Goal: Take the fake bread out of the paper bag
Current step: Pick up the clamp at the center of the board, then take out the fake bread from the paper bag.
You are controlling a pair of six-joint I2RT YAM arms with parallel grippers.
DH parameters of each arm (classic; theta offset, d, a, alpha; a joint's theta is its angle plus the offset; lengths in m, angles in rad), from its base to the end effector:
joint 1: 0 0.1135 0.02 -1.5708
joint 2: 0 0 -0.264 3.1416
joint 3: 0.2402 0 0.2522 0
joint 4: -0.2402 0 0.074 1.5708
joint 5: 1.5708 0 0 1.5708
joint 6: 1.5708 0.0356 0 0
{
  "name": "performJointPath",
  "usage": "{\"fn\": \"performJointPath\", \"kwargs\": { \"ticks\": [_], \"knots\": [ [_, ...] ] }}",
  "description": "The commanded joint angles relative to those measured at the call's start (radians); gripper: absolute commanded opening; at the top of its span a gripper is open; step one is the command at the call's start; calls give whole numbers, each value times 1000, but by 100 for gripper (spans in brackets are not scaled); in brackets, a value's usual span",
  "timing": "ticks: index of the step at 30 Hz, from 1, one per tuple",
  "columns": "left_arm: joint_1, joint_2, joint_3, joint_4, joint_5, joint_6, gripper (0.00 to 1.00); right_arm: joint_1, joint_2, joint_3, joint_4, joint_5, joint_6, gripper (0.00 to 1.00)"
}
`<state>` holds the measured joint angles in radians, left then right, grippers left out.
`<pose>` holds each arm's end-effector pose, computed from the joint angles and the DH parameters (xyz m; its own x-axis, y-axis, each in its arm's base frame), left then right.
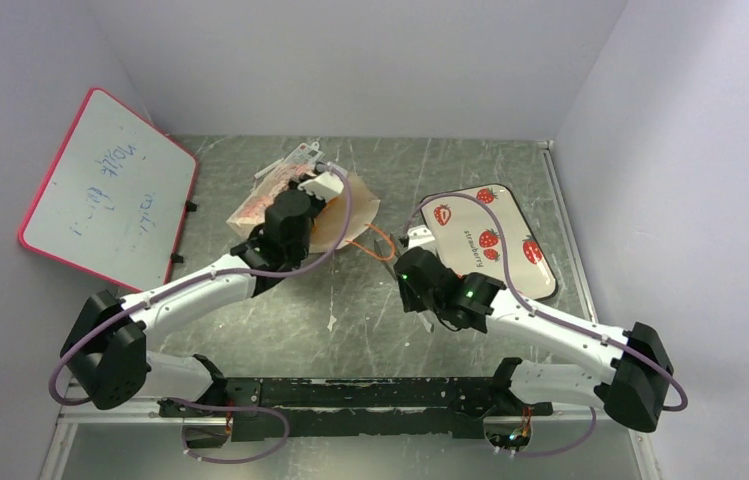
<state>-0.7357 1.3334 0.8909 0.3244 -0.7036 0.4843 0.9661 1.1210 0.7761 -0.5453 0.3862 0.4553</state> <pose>0.2419 -0.1879 0.3075 -0.0608 0.5339 -0.8433 0.0720 0.8450 0.5298 0.1380 0.1761 0.2417 -0.6727 -0.2569 -0.6939 -0.3691 0.9293 0.0138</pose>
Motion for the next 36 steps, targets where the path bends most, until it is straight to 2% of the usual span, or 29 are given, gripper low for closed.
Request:
{"fn": "performJointPath", "kwargs": {
  "ticks": [1,8,16,21,30,36],
  "knots": [
    [-66,-23,-19,5,-83,-94,7,-16,-51,57,-29,61,-18,38],
    [-96,-17,-45,-110,-137,-233,7,-17,-89,87,-167,120,43,38],
    [-121,-18,-50,-248,-169,-380,7,-24,-94,107,-172,178,44,38],
    [-128,-31,-53,-301,-188,-466,7,-33,-95,137,-151,156,31,38],
    [-129,-71,-70,-326,-138,-508,7,-33,-80,199,-98,-86,-14,37],
    [-127,-54,-28,-353,-110,-506,7,-32,-76,211,-91,-222,-17,37]
  ]
}}
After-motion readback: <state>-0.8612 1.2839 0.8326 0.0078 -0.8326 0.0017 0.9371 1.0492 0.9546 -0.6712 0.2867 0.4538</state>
